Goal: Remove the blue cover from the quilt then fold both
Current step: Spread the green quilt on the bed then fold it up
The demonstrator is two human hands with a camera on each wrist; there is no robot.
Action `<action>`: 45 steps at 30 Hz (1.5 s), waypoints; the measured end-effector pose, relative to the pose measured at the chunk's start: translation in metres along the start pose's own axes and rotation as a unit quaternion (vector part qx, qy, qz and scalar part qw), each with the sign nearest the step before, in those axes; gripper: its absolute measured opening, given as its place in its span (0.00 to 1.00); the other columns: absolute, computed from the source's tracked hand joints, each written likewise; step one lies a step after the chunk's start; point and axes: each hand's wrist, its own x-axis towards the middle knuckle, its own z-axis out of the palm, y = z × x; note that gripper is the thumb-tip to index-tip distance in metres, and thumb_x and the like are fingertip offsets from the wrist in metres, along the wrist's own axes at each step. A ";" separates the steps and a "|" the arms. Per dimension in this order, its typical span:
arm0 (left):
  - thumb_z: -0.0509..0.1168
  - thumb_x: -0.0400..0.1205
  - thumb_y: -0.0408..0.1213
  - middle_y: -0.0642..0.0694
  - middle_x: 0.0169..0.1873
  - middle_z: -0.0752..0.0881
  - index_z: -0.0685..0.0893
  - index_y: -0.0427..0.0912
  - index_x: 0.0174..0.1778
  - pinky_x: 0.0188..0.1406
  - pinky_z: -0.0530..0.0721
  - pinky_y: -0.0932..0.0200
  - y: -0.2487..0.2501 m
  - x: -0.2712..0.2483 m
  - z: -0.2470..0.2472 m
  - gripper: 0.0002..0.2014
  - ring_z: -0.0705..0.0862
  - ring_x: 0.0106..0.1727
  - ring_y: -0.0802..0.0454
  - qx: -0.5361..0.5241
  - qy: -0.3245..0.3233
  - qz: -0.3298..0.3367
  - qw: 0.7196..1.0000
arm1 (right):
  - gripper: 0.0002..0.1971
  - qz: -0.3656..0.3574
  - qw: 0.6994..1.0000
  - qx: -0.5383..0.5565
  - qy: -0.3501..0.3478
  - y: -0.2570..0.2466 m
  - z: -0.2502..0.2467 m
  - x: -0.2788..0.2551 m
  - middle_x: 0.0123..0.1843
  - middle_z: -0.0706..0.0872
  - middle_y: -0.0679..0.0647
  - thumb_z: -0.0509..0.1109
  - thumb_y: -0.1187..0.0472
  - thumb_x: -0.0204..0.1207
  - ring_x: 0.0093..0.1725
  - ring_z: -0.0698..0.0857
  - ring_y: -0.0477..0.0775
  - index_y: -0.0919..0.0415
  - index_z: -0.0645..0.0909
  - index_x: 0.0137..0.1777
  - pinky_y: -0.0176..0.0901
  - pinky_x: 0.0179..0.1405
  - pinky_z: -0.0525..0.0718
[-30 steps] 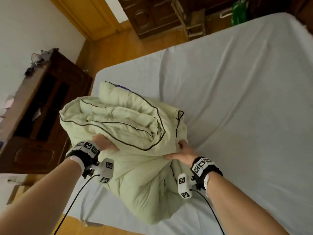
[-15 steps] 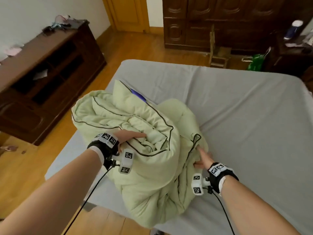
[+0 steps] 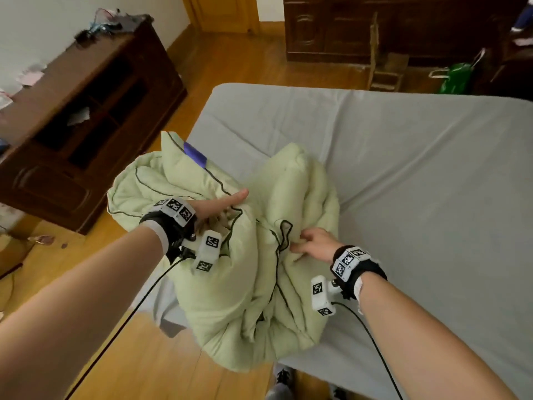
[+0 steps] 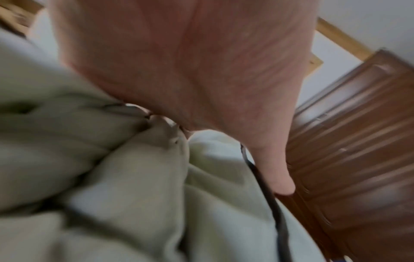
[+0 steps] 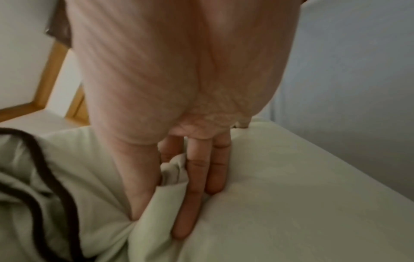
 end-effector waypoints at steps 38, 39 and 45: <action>0.66 0.48 0.84 0.29 0.82 0.51 0.48 0.35 0.85 0.81 0.58 0.42 -0.277 0.064 0.031 0.78 0.56 0.82 0.32 0.084 0.089 -0.134 0.983 | 0.81 0.239 0.965 0.078 0.081 -0.037 0.153 0.041 0.52 0.88 0.60 0.91 0.36 0.24 0.48 0.90 0.61 0.57 0.55 0.82 0.61 0.48 0.90; 0.62 0.45 0.87 0.28 0.83 0.48 0.47 0.36 0.86 0.83 0.52 0.40 -0.282 0.064 0.031 0.81 0.52 0.83 0.31 0.072 0.097 -0.142 0.983 | 0.76 0.237 0.968 0.052 0.067 -0.037 0.151 0.048 0.47 0.89 0.57 0.89 0.33 0.20 0.43 0.90 0.58 0.59 0.66 0.76 0.57 0.44 0.90; 0.52 0.47 0.91 0.36 0.64 0.84 0.79 0.36 0.71 0.72 0.75 0.41 -0.308 0.086 0.016 0.70 0.83 0.64 0.37 -0.353 0.163 -0.141 0.910 | 0.70 0.158 0.986 0.000 -0.058 -0.089 0.145 0.030 0.77 0.77 0.51 0.71 0.12 0.36 0.74 0.77 0.55 0.54 0.71 0.79 0.55 0.79 0.69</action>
